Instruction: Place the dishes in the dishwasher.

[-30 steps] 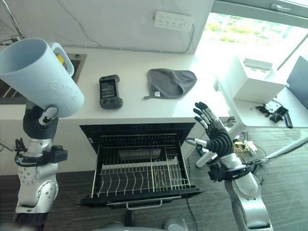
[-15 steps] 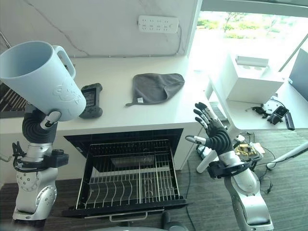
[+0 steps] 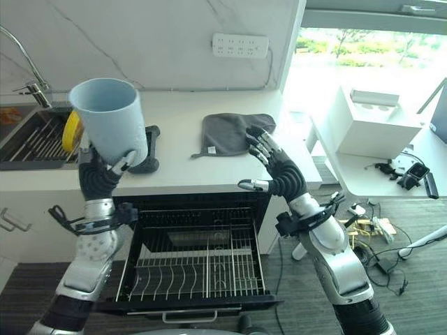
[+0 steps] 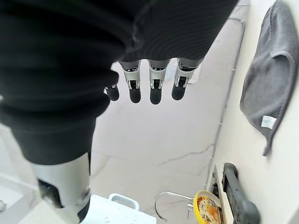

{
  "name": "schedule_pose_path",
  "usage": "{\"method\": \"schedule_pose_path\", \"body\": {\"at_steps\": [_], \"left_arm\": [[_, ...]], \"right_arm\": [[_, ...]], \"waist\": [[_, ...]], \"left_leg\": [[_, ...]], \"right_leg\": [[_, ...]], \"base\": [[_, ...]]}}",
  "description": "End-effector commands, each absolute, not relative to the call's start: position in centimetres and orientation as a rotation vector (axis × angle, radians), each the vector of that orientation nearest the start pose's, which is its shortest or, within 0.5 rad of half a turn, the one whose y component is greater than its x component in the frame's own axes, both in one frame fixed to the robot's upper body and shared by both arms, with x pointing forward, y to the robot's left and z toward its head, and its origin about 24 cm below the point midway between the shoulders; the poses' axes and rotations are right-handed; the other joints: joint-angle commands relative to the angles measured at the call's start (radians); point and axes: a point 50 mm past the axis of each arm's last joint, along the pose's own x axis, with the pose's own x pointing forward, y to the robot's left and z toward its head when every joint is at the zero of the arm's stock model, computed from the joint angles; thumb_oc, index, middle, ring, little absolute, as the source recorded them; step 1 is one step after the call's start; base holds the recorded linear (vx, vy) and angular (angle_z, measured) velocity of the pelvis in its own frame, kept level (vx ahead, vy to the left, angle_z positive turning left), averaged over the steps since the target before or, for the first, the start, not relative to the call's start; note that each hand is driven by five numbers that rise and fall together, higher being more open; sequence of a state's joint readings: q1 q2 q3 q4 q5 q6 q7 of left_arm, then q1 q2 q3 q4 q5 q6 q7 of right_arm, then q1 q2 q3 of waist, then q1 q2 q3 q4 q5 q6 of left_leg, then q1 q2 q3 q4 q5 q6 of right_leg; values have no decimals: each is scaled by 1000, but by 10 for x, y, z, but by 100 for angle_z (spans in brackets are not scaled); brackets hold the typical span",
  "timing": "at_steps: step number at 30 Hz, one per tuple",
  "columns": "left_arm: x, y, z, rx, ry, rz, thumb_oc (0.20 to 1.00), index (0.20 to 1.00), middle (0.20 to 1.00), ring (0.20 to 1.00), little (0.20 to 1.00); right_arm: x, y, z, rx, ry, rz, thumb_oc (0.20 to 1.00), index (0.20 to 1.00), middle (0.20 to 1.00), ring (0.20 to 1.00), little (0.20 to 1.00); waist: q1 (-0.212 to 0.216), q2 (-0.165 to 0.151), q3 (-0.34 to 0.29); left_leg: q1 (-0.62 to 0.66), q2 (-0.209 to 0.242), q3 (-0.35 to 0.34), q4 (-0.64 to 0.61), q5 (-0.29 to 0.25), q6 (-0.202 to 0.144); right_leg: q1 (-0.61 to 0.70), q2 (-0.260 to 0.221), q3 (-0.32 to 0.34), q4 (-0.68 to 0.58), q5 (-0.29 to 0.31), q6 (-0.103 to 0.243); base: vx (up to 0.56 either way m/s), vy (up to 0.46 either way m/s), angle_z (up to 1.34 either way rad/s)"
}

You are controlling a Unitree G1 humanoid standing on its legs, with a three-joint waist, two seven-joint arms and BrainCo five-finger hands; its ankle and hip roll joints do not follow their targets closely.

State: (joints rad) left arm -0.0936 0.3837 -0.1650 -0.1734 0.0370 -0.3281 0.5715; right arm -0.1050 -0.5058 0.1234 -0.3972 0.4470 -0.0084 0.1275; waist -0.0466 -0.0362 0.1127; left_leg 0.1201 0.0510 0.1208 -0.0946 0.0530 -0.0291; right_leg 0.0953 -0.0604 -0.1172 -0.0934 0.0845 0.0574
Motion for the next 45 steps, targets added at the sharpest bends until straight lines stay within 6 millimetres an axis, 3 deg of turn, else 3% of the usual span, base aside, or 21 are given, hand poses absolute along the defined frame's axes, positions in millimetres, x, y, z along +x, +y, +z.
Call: {"method": "schedule_pose_path", "body": {"at_steps": [1, 8, 24, 31, 45], "left_arm": [[263, 174, 155, 337, -793, 400, 200, 200, 200, 200, 200], [281, 154, 151, 385, -842, 529, 200, 200, 200, 200, 200], [295, 102, 137, 452, -864, 372, 200, 200, 200, 200, 200], [296, 91, 137, 444, -863, 336, 200, 200, 200, 200, 200], [293, 81, 143, 426, -879, 304, 200, 200, 200, 200, 200]], "right_arm": [[255, -153, 178, 25, -484, 434, 1000, 1000, 1000, 1000, 1000], [273, -126, 186, 134, -443, 498, 1000, 1000, 1000, 1000, 1000], [303, -64, 226, 243, -433, 572, 1000, 1000, 1000, 1000, 1000], [306, -51, 234, 267, -434, 568, 1000, 1000, 1000, 1000, 1000], [306, -37, 231, 253, -428, 559, 1000, 1000, 1000, 1000, 1000]], "waist": [[4, -20, -31], [2, -30, -43], [41, -42, -70], [53, -46, -71], [62, -48, -68]], "left_leg": [[8, 23, -19, 7, -65, -17], [25, 21, -12, 7, -74, -13], [44, 21, -14, 7, -89, -9], [46, 20, -19, 7, -91, -9], [47, 18, -25, 7, -95, -7]], "right_leg": [[39, -36, -10, 6, -47, 62], [53, -34, -5, 6, -50, 59], [75, -30, -13, 6, -57, 50], [80, -30, -17, 6, -59, 49], [82, -30, -22, 6, -61, 50]], "base": [[-33, -6, -3], [-2, -19, -1], [2, -7, 0], [0, 0, 0], [0, 0, 0]]}}
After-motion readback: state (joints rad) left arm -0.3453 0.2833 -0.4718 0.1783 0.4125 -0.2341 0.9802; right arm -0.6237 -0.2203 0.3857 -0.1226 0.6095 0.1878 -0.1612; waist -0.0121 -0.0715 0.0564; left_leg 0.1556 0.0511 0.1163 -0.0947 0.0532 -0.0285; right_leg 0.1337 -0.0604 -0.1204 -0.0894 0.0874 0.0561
